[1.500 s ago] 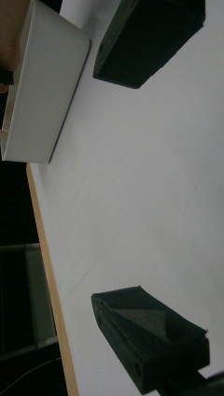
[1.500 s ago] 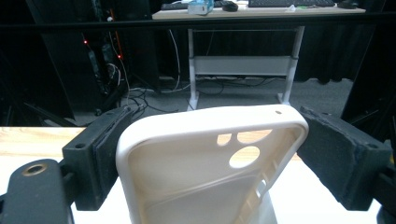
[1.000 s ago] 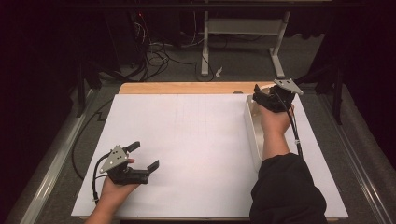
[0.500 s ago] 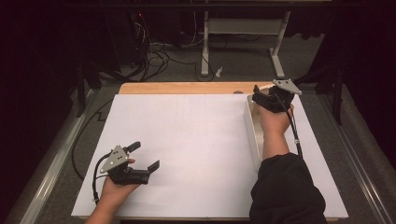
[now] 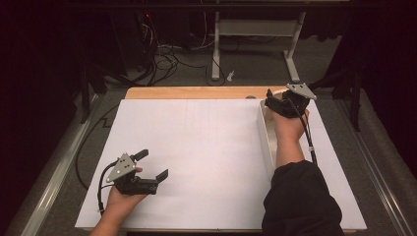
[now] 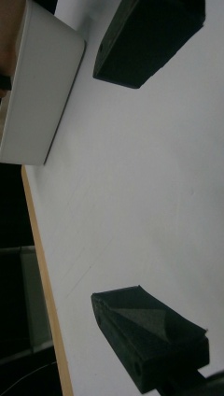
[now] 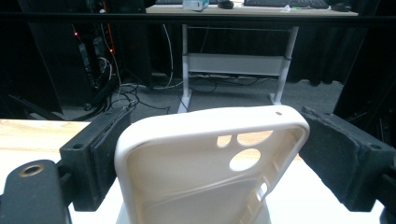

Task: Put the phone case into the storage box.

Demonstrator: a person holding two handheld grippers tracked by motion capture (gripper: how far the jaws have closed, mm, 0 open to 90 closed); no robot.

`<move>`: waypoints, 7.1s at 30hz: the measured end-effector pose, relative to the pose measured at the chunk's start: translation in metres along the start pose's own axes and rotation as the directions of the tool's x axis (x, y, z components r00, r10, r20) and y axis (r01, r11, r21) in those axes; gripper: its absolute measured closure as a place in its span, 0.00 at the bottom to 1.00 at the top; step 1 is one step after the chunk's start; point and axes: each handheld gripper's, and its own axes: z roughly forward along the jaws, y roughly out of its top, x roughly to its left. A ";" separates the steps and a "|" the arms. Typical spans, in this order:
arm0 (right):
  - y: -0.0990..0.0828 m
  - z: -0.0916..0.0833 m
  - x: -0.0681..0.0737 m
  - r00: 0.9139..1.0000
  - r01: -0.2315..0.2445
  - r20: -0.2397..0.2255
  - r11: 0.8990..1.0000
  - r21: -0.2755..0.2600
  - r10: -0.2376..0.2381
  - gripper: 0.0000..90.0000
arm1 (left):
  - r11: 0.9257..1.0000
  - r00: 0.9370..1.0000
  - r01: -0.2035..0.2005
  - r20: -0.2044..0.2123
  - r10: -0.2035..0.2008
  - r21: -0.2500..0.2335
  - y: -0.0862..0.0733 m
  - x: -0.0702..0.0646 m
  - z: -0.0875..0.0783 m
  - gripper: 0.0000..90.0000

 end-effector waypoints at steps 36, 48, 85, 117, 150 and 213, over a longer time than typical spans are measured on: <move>0.006 0.023 0.020 0.996 0.044 0.078 0.999 -0.007 -0.043 0.13 | 1.000 1.000 -0.003 0.007 0.003 0.007 -0.001 0.001 0.000 0.01; 0.005 0.024 0.022 0.995 0.072 0.067 0.997 -0.012 -0.071 0.12 | 1.000 1.000 -0.001 0.006 0.001 0.003 -0.001 0.001 -0.001 0.01; 0.003 0.031 0.021 0.992 0.097 0.077 0.995 -0.016 -0.095 0.10 | 1.000 1.000 -0.007 0.010 0.007 0.013 -0.001 0.001 0.001 0.01; 0.010 0.033 0.020 0.995 0.090 0.048 0.996 0.006 -0.090 0.00 | 1.000 1.000 -0.002 0.010 0.002 0.014 -0.001 0.001 0.001 0.01; 0.011 0.003 0.018 0.997 0.066 -0.043 0.997 0.026 -0.065 0.00 | 0.999 1.000 0.001 -0.001 -0.001 0.034 -0.002 0.003 0.002 0.01; -0.030 -0.161 -0.036 0.951 0.087 -0.298 0.996 -0.004 -0.084 0.00 | 0.998 0.999 0.005 -0.032 -0.003 0.063 -0.003 0.004 0.000 0.01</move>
